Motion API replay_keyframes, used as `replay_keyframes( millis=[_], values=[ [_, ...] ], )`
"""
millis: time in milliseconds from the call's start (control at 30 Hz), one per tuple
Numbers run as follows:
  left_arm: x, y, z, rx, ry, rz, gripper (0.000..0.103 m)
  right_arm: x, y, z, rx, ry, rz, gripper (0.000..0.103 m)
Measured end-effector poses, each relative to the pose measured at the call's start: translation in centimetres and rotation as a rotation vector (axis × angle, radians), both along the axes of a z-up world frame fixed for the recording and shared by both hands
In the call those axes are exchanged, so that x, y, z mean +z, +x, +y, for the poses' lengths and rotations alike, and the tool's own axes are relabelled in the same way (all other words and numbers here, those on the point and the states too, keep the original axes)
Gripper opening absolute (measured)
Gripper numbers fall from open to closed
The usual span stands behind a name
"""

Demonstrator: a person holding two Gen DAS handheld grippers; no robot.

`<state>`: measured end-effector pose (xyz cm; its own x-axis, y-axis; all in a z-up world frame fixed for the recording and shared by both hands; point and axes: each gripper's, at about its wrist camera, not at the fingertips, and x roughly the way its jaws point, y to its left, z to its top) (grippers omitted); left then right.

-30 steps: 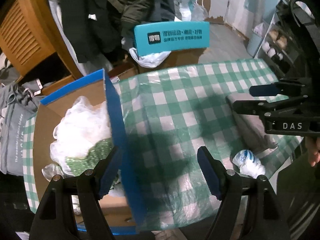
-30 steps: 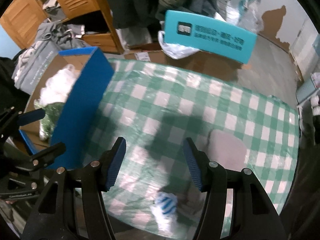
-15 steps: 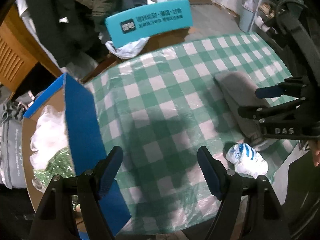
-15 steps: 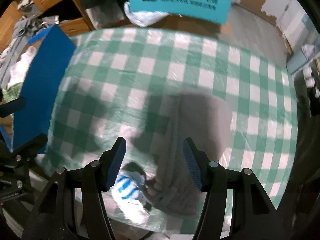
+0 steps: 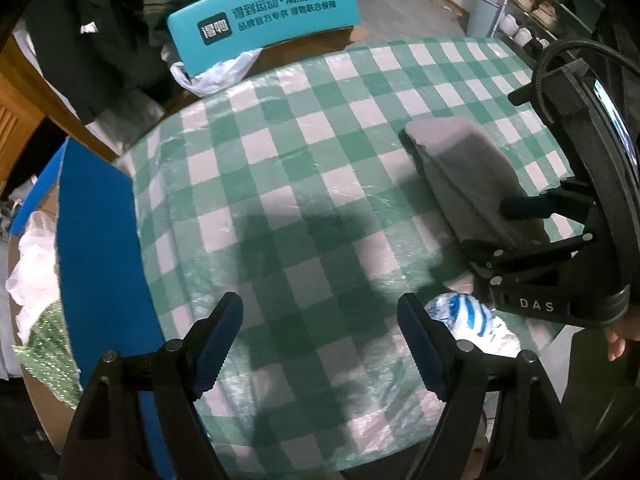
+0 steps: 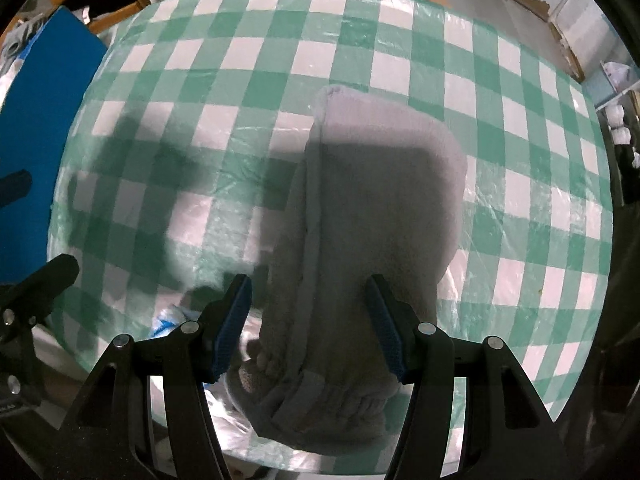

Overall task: Organize soft objects
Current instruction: 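Move the left tool to the blue-white striped sock while the right tool approaches the grey fleece mitt, then grasp the striped sock with the left tool while the right tool grasps the grey mitt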

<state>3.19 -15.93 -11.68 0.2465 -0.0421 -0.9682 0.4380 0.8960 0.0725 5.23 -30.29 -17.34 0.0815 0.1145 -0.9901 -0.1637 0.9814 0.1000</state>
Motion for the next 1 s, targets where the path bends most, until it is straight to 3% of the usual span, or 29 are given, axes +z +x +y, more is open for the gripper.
replay_keyframes(
  millis=[433,633,1000],
  values=[
    [-0.8,-1.4,-3.1,-0.03,-0.025,0.042,0.084,0.0,-1.3,-4.2,-0.059,-0.031,0.009,0.058],
    [-1.3,-2.6,-5.0,-0.075,-0.025,0.068,0.084,1.0,-2.0,-6.9,-0.126,0.041,-0.022,0.058],
    [-4.1,-3.6,-7.0,-0.081,-0.029,0.176,0.086,2.5,-3.7,-11.1,-0.181,0.068,-0.06,0.059]
  ],
)
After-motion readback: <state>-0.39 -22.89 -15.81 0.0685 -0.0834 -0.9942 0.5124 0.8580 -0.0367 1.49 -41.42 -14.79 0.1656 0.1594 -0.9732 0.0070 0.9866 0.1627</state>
